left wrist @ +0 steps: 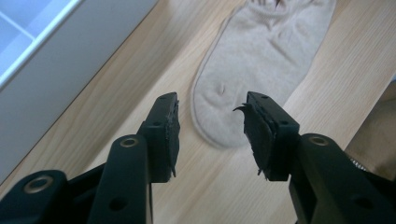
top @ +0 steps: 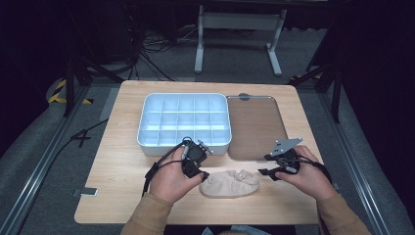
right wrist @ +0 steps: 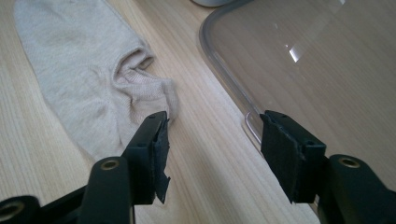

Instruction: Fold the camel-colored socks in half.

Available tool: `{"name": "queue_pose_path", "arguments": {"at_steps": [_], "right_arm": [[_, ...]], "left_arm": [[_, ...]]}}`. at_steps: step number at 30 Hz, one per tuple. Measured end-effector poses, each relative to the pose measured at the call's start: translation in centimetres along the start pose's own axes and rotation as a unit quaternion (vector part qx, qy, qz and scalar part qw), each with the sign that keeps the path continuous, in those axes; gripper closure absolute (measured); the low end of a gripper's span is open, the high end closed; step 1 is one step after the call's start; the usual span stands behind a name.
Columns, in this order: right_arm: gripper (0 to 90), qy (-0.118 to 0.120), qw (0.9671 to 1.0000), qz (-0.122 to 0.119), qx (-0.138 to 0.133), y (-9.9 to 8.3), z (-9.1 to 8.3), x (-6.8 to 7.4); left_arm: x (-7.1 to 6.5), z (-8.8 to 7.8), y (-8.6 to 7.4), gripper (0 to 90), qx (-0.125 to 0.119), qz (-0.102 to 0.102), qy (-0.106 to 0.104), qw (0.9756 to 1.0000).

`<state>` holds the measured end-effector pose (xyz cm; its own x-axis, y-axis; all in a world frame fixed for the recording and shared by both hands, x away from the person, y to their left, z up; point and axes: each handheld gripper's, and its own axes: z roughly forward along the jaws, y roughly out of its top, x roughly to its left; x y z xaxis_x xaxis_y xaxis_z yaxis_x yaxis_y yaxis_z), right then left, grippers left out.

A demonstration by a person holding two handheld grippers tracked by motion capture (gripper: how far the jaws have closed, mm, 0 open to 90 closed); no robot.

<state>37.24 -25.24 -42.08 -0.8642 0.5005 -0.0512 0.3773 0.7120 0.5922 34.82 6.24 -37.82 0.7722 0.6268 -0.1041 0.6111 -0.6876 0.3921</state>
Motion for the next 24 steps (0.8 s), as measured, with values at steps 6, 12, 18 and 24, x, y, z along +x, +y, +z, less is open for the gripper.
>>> {"name": "queue_pose_path", "arguments": {"at_steps": [6, 12, 18, 24], "right_arm": [[42.5, -0.001, 1.0000, -0.002, -0.003, 0.0, -0.1, 0.2], [42.5, 0.001, 1.0000, -0.005, -0.002, 0.0, -0.1, 0.3], [42.4, 0.003, 1.0000, -0.004, 0.001, -0.1, 0.1, 0.3], [42.5, 0.006, 1.0000, -0.004, 0.003, -0.2, 0.3, 0.2]], "left_arm": [[0.5, 1.0, -0.4, 56.1, -0.021, -0.035, -0.035, 0.9985], [0.8, 2.4, -0.5, 58.1, -0.007, -0.067, -0.048, 0.9966], [1.3, 3.7, -0.8, 59.3, 0.012, -0.083, -0.048, 0.9954], [1.6, 4.6, -1.1, 59.7, 0.025, -0.104, -0.062, 0.9923]]}}
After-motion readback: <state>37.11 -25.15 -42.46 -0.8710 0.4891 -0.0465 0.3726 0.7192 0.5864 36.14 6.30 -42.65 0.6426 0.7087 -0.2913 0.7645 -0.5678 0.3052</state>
